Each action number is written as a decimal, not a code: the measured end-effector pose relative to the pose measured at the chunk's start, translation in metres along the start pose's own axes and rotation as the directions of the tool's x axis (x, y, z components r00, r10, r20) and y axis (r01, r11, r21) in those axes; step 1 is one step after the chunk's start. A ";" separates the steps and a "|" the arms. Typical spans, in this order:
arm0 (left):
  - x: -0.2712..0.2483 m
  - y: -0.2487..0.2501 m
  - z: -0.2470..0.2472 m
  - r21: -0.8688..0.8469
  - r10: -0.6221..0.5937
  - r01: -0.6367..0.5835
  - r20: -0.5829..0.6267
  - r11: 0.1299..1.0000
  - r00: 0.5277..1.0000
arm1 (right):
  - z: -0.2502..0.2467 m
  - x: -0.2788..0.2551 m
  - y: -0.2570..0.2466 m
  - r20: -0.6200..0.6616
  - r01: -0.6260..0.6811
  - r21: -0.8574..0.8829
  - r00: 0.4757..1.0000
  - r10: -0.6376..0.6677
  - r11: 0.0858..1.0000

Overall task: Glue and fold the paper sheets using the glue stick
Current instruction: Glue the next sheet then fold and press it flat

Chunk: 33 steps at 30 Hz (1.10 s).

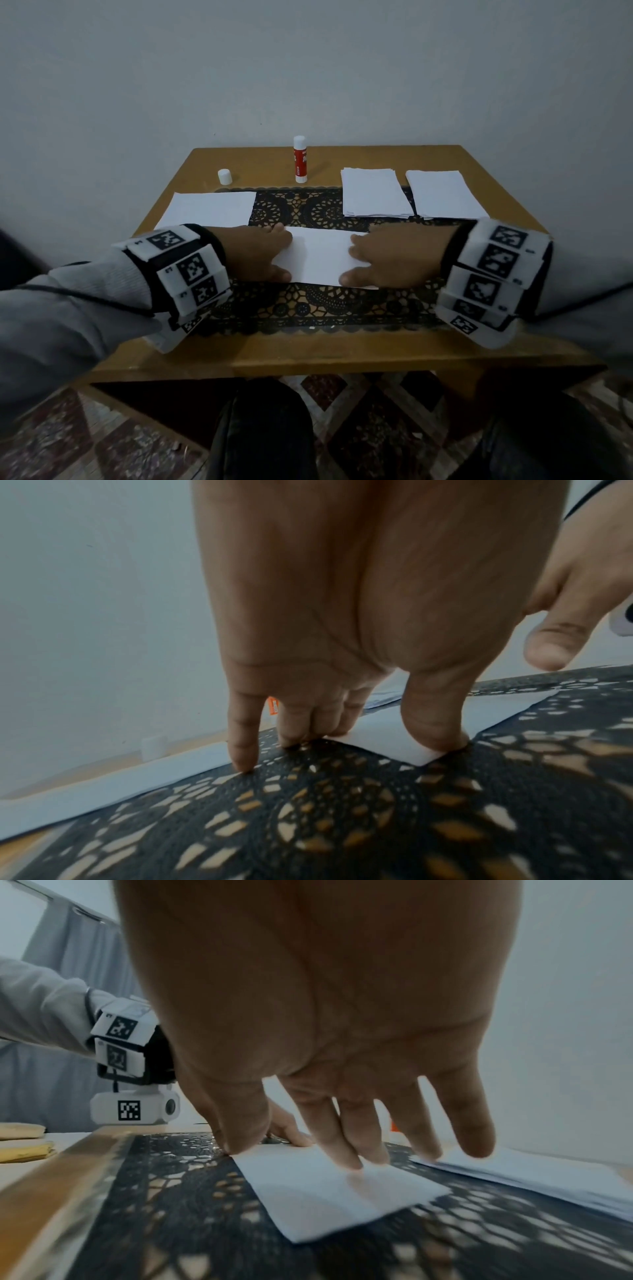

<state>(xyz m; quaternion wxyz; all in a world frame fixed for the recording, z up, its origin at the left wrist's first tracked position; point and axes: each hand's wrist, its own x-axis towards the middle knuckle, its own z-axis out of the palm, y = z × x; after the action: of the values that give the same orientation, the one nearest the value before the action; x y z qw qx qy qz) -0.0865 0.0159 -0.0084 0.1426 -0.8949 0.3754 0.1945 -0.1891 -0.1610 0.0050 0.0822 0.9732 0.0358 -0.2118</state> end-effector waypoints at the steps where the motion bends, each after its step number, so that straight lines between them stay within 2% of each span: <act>1: 0.001 0.000 -0.001 0.004 0.000 0.000 -0.006 1.000 1.000 | -0.002 0.006 -0.005 -0.038 0.013 -0.017 0.999 -0.014 1.000; 3: 0.003 -0.001 -0.002 0.008 0.004 -0.004 -0.012 1.000 1.000 | -0.003 0.018 -0.015 -0.038 0.031 -0.033 0.999 -0.032 0.999; 6: 0.003 -0.001 -0.002 0.023 0.014 -0.013 -0.010 1.000 1.000 | 0.001 0.027 -0.020 0.049 0.029 0.024 0.998 -0.030 0.999; 11: 0.005 0.000 -0.001 0.018 0.019 -0.018 -0.044 1.000 0.999 | 0.015 0.023 0.002 0.070 0.028 0.118 0.997 -0.036 0.993; 15: 0.012 0.005 -0.009 -0.058 0.063 -0.068 -0.073 0.996 0.995 | 0.019 0.021 0.013 0.076 -0.016 0.146 0.997 0.005 0.989; 19: 0.021 0.014 -0.019 -0.194 0.104 -0.121 -0.092 0.974 0.990 | 0.019 0.022 0.013 0.057 -0.007 0.164 0.998 -0.002 0.986; 24: 0.027 0.012 -0.012 -0.271 0.111 -0.137 -0.109 0.953 0.988 | 0.021 0.025 0.016 -0.010 0.009 0.209 1.000 -0.007 0.978; 28: 0.026 0.007 -0.005 -0.301 0.108 -0.149 -0.151 0.942 0.983 | 0.022 0.027 0.016 -0.033 0.015 0.235 0.999 -0.008 0.972; 33: 0.023 0.009 -0.007 -0.297 0.105 -0.137 -0.122 0.945 0.987 | 0.019 0.025 0.018 -0.041 -0.024 0.193 0.999 0.033 0.981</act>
<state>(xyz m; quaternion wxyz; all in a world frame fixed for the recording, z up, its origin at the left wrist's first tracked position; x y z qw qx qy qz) -0.0761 -0.0071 -0.0139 -0.0292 -0.8903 0.4022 0.2115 -0.1721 -0.1812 -0.0202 -0.0103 0.9814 0.0030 -0.1915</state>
